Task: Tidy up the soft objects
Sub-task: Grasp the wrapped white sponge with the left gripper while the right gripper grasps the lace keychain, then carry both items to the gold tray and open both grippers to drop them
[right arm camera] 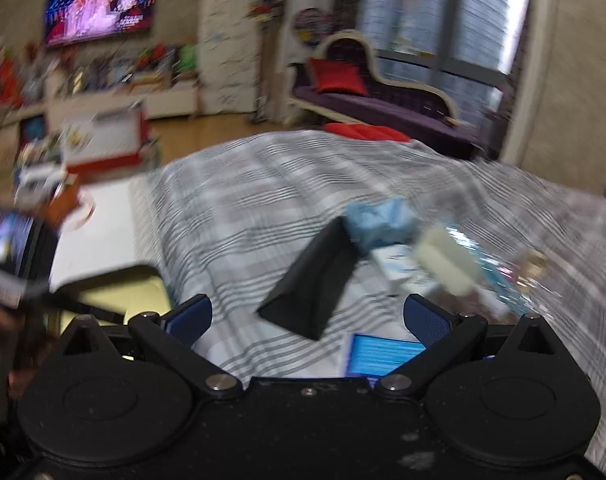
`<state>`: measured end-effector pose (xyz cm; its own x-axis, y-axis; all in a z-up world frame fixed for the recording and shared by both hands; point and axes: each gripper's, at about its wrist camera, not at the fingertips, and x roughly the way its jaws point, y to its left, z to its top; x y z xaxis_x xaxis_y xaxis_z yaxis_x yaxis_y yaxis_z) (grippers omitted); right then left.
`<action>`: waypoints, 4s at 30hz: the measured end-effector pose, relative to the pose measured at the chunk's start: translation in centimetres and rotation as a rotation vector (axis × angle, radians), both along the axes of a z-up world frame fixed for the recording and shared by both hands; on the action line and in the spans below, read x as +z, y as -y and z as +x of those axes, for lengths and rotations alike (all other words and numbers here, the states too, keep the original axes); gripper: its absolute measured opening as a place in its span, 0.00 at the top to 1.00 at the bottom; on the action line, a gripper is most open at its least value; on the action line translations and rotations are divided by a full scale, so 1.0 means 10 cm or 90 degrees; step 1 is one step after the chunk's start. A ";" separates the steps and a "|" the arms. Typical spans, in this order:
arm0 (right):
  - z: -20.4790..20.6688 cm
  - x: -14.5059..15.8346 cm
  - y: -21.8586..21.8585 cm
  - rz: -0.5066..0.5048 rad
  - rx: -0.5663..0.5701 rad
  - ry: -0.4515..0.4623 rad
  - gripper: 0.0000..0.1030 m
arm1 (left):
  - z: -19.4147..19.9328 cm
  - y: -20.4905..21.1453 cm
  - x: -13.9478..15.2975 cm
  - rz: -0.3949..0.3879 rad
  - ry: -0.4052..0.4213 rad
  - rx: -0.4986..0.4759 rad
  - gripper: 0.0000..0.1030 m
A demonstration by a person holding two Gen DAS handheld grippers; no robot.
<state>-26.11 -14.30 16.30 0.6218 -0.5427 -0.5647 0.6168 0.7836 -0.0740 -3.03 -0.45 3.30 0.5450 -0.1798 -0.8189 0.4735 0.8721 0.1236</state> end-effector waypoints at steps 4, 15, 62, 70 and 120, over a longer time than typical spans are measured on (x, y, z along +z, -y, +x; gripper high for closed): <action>-0.37 0.07 0.52 0.040 -0.127 0.063 0.01 | -0.11 0.09 0.03 0.002 0.016 -0.029 0.06; -1.19 -0.01 1.69 0.187 -0.503 0.163 0.01 | -0.38 0.45 0.44 -0.056 -0.015 -0.071 0.06; -1.40 -0.51 1.93 0.118 -0.653 0.188 0.06 | -1.19 3.55 0.82 -0.207 -0.379 -0.261 0.26; -1.44 -0.52 1.93 0.124 -0.663 0.210 0.06 | -1.36 3.68 1.12 -0.183 -0.307 -0.323 0.52; -0.45 -0.29 1.76 0.089 -0.233 0.179 0.64 | -0.31 0.68 0.75 0.032 -0.220 -0.139 0.52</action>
